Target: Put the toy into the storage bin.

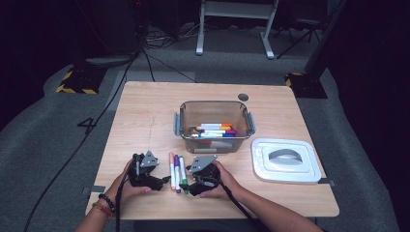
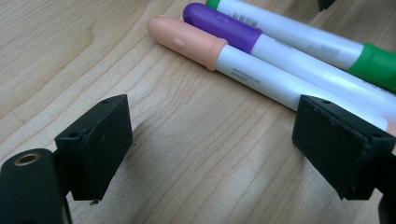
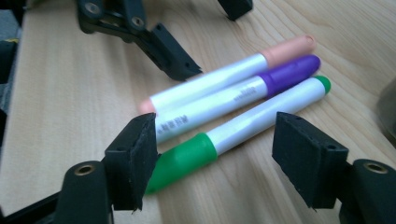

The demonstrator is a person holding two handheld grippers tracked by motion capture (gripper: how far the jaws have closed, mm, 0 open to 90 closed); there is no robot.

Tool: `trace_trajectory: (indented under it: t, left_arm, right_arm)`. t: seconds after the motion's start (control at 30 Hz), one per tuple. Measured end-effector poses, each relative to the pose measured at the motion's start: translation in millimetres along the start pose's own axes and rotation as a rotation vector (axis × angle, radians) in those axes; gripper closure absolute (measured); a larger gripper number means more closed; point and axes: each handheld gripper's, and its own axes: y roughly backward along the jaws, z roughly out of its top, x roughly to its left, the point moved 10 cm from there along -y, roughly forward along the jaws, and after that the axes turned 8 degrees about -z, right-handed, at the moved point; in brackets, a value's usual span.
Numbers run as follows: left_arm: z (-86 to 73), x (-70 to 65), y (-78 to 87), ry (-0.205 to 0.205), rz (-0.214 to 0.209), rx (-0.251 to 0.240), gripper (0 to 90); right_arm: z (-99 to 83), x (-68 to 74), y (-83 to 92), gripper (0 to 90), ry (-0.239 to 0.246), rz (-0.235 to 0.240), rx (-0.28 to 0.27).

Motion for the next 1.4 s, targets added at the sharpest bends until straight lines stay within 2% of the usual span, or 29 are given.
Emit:
trace_trajectory:
  t: [0.17, 0.27, 0.5, 0.63, 0.93, 1.27, 1.4]
  left_arm:
    - [0.0, -0.1, 0.0, 0.001, 0.0, 0.0, 12.7]
    - [0.0, -0.1, 0.0, 0.001, 0.0, 0.0, 12.7]
    - [0.0, -0.1, 0.0, 0.001, 0.0, -0.001, 12.7]
    - [0.0, -0.1, 0.0, 0.001, 0.0, 0.0, 12.7]
    - [0.0, -0.1, 0.0, 0.001, 0.0, -0.001, 12.7]
    - [0.0, -0.1, 0.0, 0.001, 0.0, -0.001, 12.7]
    - [0.0, -0.1, 0.0, 0.001, 0.0, -0.001, 12.7]
  right_arm:
    - [-11.8, -6.6, 0.5, 32.4, -0.002, -0.022, 0.038]
    - [-22.1, -15.1, 9.0, 38.0, -0.012, -0.038, 0.059]
    - [-40.5, -41.0, 30.7, 65.8, -0.061, -0.09, 0.075]
    - [-46.5, -49.2, 37.2, 73.7, -0.067, -0.1, 0.085]
    - [-53.5, -59.5, 46.5, 74.6, -0.027, -0.068, 0.123]
    - [-39.7, -67.3, 73.1, 74.6, 0.007, -0.08, 0.064]
    - [-33.3, -67.2, 86.1, 74.6, 0.024, -0.066, 0.035]
